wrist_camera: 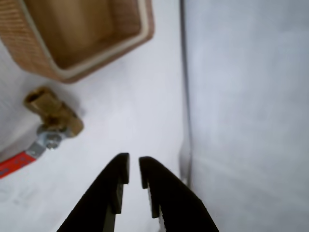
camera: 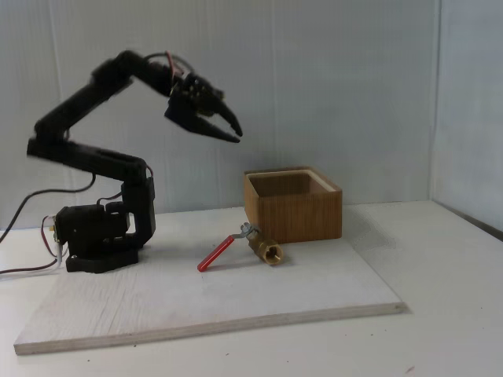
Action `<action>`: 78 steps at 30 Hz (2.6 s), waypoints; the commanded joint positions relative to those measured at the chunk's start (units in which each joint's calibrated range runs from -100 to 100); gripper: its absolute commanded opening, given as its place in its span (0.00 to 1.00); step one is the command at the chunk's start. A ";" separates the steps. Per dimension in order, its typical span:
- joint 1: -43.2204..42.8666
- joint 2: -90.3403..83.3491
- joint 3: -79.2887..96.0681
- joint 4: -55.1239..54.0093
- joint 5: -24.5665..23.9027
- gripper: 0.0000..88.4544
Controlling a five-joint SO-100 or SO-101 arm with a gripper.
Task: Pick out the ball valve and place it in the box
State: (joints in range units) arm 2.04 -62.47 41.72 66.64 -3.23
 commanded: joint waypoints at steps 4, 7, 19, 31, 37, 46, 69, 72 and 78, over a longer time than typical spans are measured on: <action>6.38 19.79 -22.40 6.67 -2.52 0.01; 8.66 27.33 -29.08 11.32 -3.97 0.01; 13.83 51.92 -48.94 29.06 -7.85 0.01; 13.31 57.01 -50.65 30.18 -7.90 0.16; 12.43 57.77 -49.93 30.61 -7.95 0.47; 9.33 57.85 -49.48 30.26 -7.95 0.57; 4.97 57.85 -24.39 19.07 -13.18 0.57; 4.97 57.85 -22.13 17.69 -11.94 0.57; 5.71 57.85 -21.68 17.43 -8.88 0.57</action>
State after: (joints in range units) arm 7.30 -4.45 20.56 84.35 -13.72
